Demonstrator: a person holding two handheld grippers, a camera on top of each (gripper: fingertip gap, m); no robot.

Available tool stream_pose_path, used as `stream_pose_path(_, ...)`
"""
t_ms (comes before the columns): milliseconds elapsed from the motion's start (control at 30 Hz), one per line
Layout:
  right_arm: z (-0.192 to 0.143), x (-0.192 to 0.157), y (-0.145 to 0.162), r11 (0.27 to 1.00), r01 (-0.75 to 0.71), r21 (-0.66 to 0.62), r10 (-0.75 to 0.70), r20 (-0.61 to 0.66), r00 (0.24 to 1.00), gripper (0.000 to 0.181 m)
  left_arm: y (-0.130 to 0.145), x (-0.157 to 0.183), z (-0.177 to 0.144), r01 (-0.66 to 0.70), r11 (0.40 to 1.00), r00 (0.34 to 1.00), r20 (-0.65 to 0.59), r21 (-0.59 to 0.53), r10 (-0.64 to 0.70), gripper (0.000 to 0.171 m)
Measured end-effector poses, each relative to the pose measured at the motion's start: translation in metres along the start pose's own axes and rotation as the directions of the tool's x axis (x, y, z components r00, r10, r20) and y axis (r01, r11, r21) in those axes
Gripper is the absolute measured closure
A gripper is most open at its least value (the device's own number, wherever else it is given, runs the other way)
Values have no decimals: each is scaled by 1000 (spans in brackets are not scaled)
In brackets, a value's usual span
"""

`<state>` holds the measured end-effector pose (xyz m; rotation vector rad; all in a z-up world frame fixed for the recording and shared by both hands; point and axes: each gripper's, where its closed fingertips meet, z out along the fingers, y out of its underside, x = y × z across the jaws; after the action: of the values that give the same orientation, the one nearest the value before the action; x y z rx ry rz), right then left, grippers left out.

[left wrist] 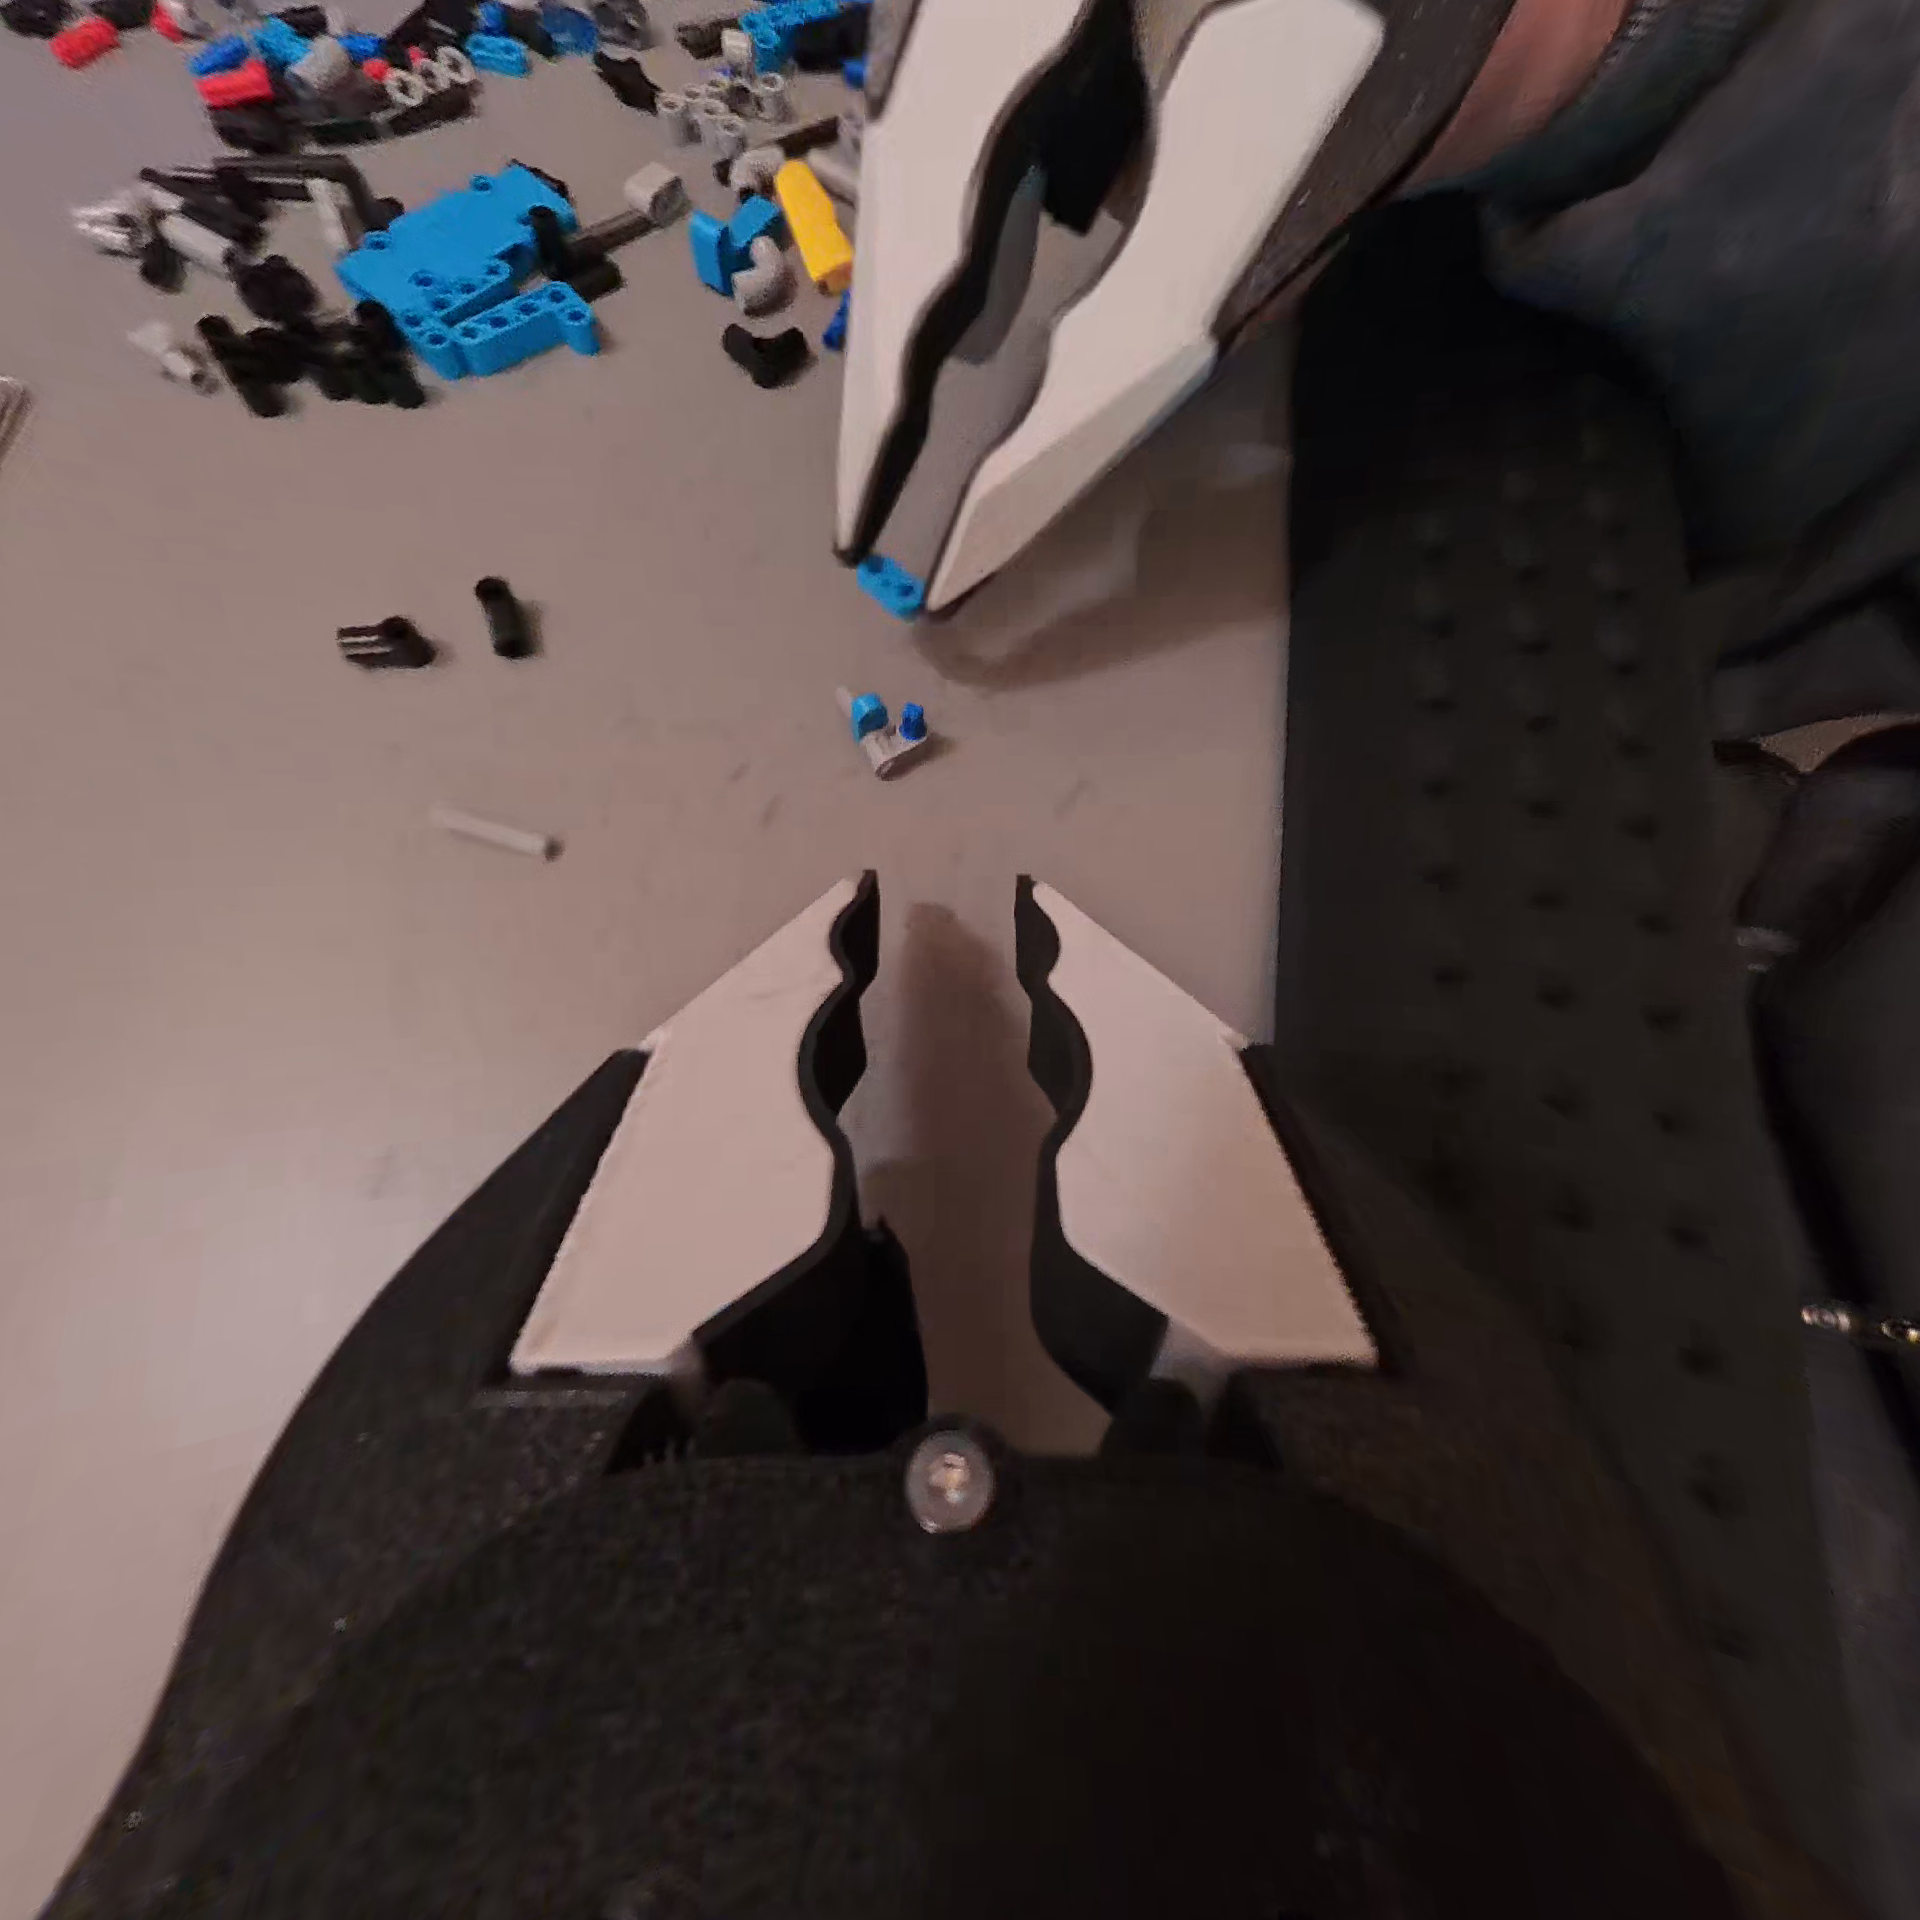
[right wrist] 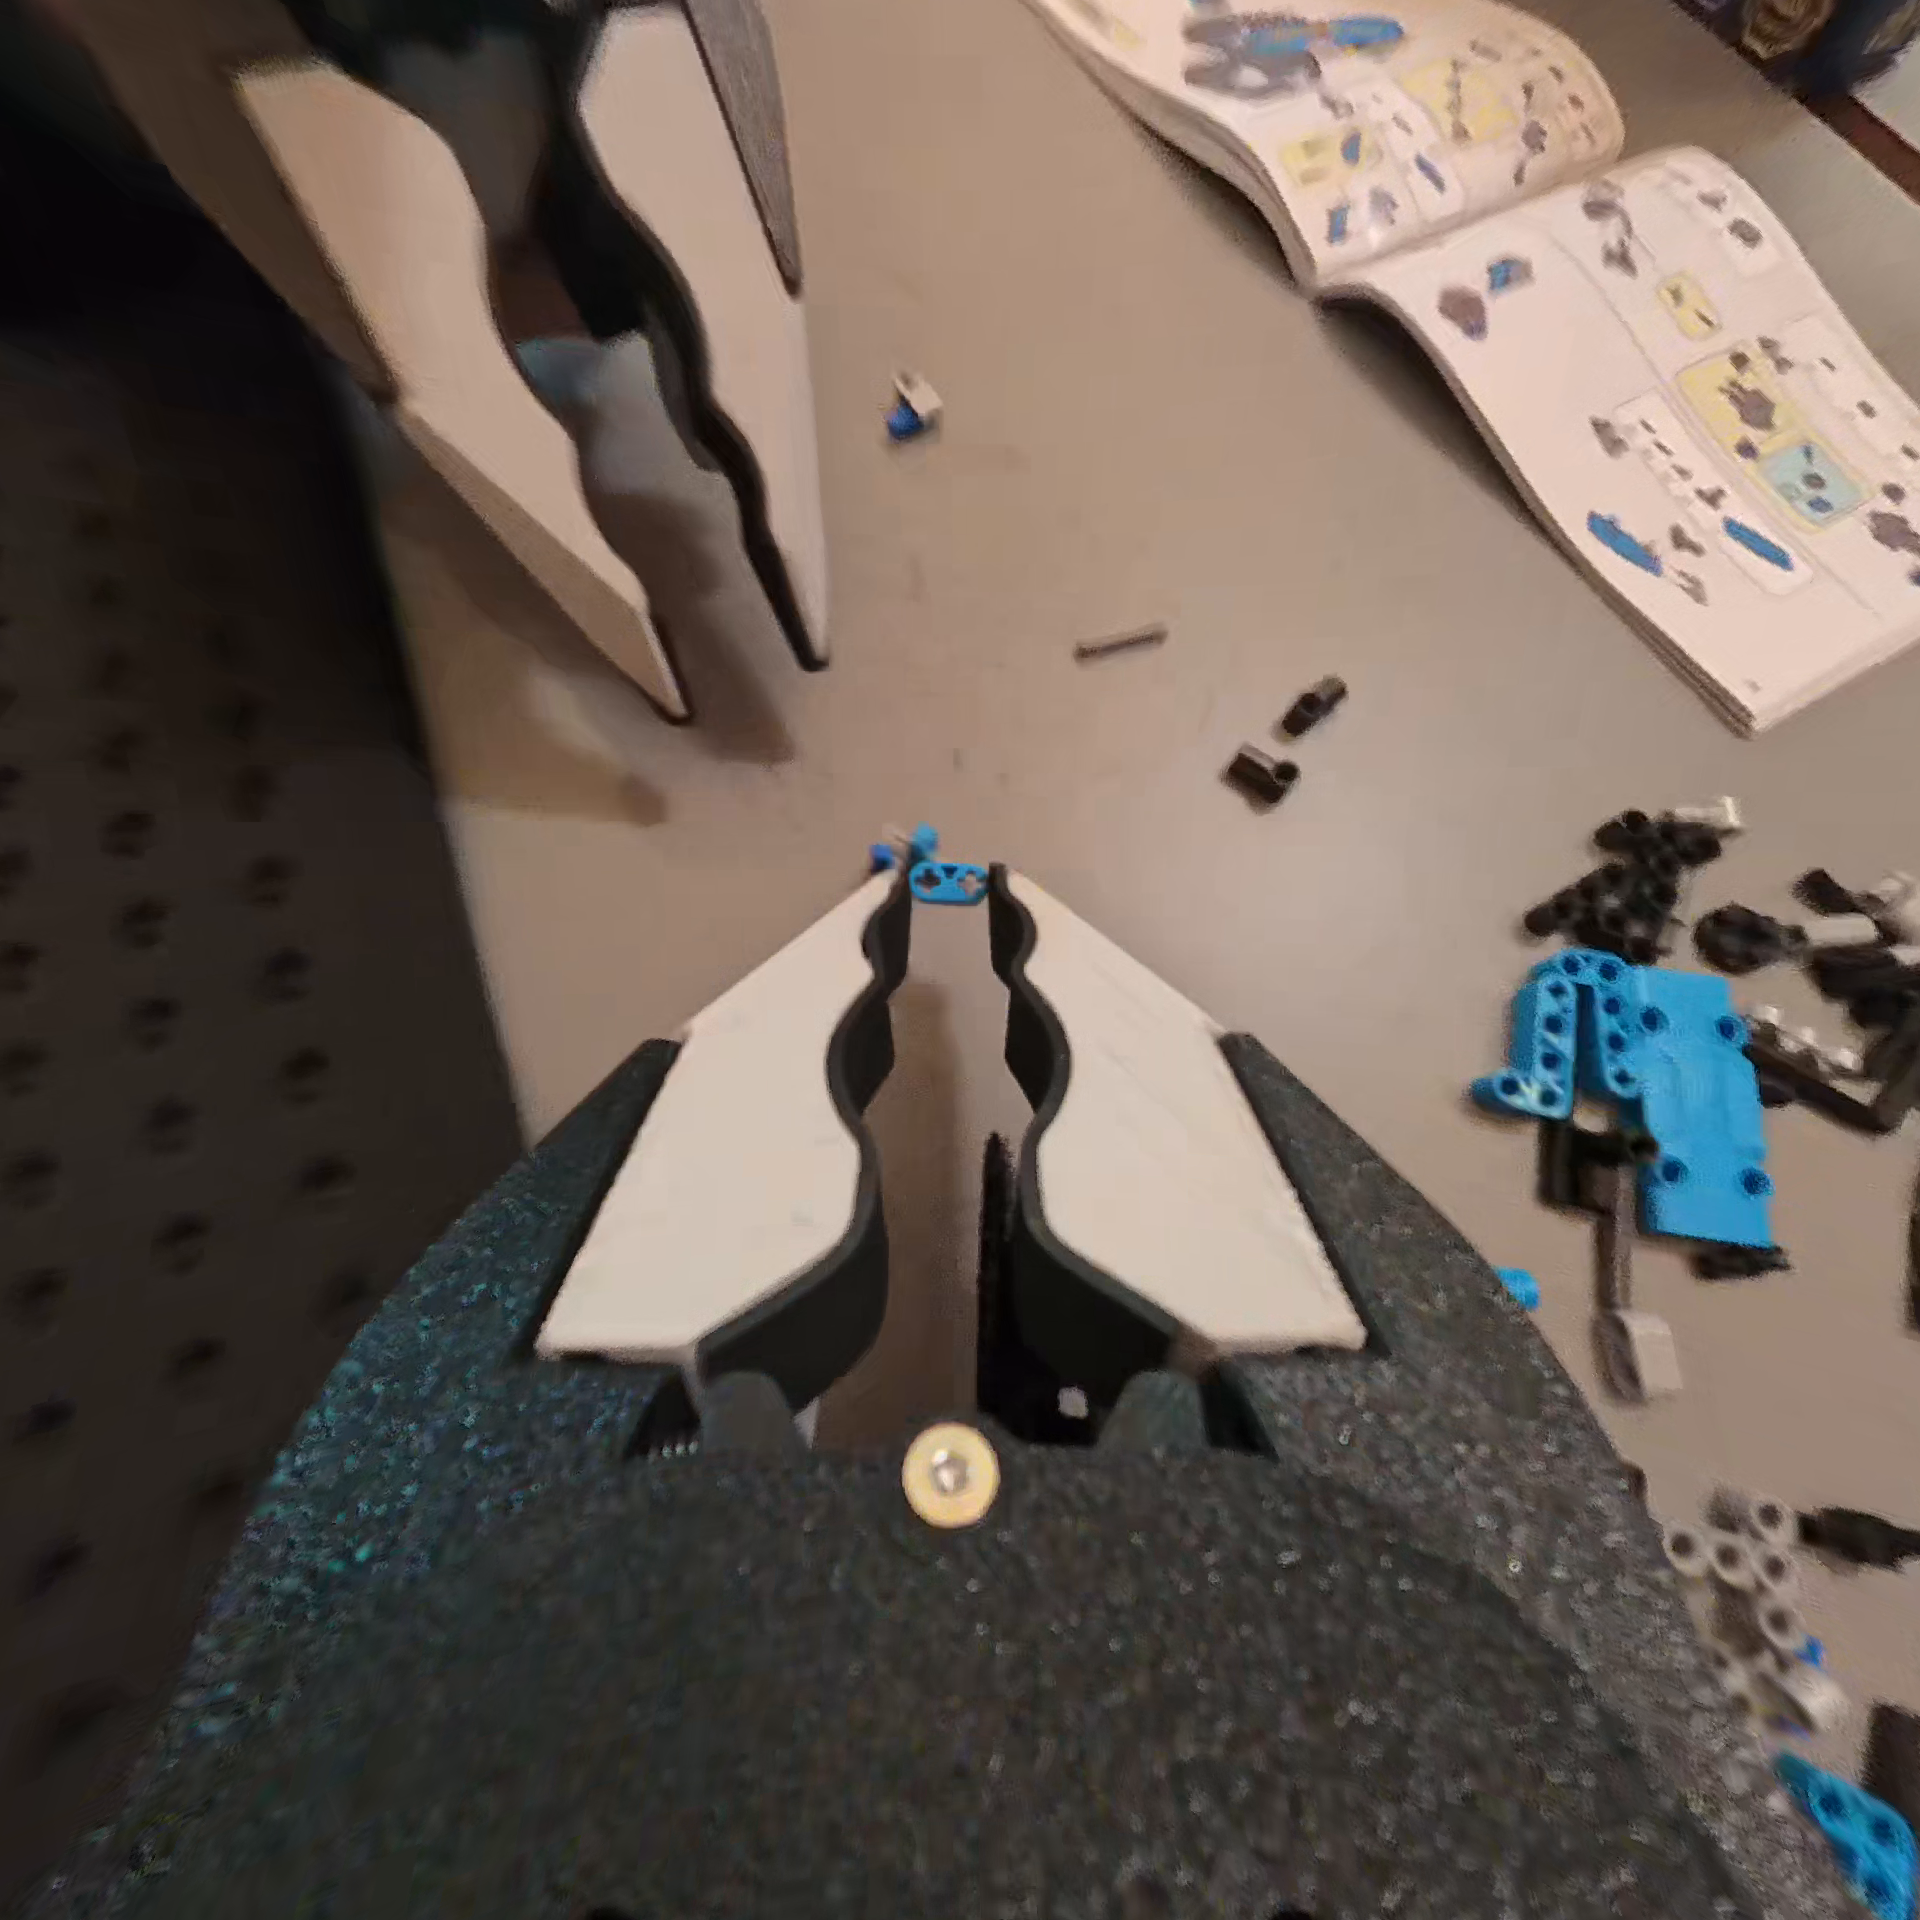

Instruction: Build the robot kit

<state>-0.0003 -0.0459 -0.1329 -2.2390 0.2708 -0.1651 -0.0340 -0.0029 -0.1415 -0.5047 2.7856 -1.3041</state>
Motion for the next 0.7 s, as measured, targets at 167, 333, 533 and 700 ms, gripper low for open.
stream_pose_path(167,11,8,11,986,128,-103,-140,-121,983,167,-10,-7,25,24,1000,998,57,15,-25,139)
stream_pose_path(333,15,10,21,982,98,-159,-118,-118,986,167,-18,-13,40,1,1000,989,145,1,-1,135)
stream_pose_path(533,12,-3,24,993,-40,-114,41,4,999,161,-14,-11,43,-28,999,989,145,-28,32,155)
stream_pose_path(700,2,7,24,992,-104,-70,106,15,994,162,-9,-5,38,-123,992,987,103,-35,126,155)
